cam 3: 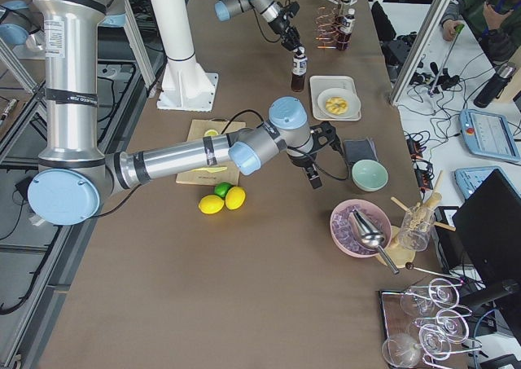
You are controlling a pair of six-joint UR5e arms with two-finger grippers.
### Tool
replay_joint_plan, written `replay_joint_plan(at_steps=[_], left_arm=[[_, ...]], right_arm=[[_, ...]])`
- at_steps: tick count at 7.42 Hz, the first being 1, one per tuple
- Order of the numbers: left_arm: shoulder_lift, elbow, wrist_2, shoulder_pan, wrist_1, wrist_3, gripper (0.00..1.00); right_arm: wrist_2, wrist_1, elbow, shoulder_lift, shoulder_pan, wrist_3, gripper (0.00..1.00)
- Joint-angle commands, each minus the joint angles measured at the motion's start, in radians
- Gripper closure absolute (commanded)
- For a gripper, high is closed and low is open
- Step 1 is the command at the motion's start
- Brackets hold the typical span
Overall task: Place tea on tray
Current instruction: 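Lower the tea bottle onto the table beside the tray and open the left gripper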
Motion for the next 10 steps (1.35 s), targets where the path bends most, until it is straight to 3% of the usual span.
replay_joint_plan(at_steps=[1,7,9,10], left_arm=[[0.021,0.014,0.027,0.013,-0.025,0.000,1.00],[0.041,0.007,0.090,0.054,-0.025,0.001,1.00],[0.043,0.006,0.090,0.054,-0.025,0.001,0.56],[0.044,0.010,0.090,0.054,-0.025,0.001,0.51]], right_arm=[[0.001,0.000,0.000,0.000,0.000,0.000,0.00],[0.001,0.000,-0.001,-0.001,0.000,0.000,0.00],[0.001,0.000,-0.001,-0.001,-0.002,0.000,0.00],[-0.001,0.000,-0.001,-0.001,0.000,0.000,0.00]])
